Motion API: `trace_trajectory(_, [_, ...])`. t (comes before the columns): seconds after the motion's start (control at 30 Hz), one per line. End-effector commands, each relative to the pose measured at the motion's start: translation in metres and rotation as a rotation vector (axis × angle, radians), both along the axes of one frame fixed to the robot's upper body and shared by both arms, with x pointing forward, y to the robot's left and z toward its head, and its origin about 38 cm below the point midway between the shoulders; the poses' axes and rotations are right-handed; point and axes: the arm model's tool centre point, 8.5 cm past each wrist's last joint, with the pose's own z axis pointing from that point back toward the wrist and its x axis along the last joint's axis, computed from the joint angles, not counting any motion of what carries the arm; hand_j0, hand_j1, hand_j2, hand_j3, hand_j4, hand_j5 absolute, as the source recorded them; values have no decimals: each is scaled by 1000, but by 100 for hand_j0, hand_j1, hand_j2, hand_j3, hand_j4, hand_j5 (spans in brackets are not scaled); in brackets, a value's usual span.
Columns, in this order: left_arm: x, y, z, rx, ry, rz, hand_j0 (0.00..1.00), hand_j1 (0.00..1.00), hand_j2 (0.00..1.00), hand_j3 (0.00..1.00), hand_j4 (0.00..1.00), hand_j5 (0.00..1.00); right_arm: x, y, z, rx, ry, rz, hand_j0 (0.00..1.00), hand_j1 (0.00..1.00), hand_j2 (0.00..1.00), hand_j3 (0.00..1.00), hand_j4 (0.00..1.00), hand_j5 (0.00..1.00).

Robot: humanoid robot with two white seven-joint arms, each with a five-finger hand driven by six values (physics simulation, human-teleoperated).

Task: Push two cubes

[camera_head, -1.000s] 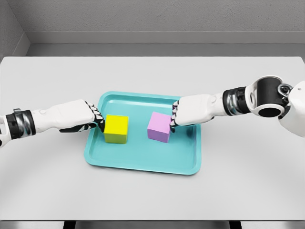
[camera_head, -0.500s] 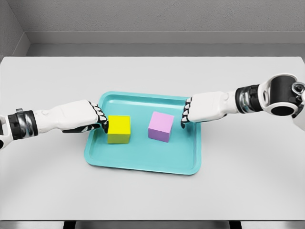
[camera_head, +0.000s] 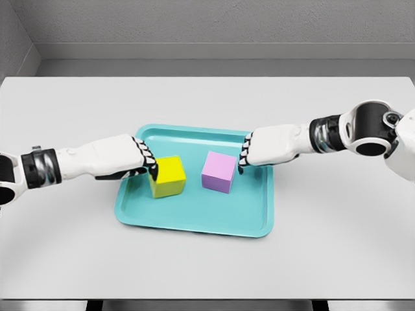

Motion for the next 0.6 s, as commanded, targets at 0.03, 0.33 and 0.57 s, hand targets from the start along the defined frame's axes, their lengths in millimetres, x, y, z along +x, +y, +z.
trace_trajectory(0.03, [0,-5,0,-16,3,-6,47,47,47,47,47,47,-3,10,-6,-1,14,20,73,73,73,73,73,73])
trace_trajectory(0.33, [0,4,-8,-7,27,23,48,48,48,48,48,48,2,24,-11,12,21,27,73,73,73,73,73,73])
trace_trajectory(0.57, [7,16,-20,5,59,67,48,48,48,48,48,48,3,27,-11,16,23,30,73,73,73,73,73,73])
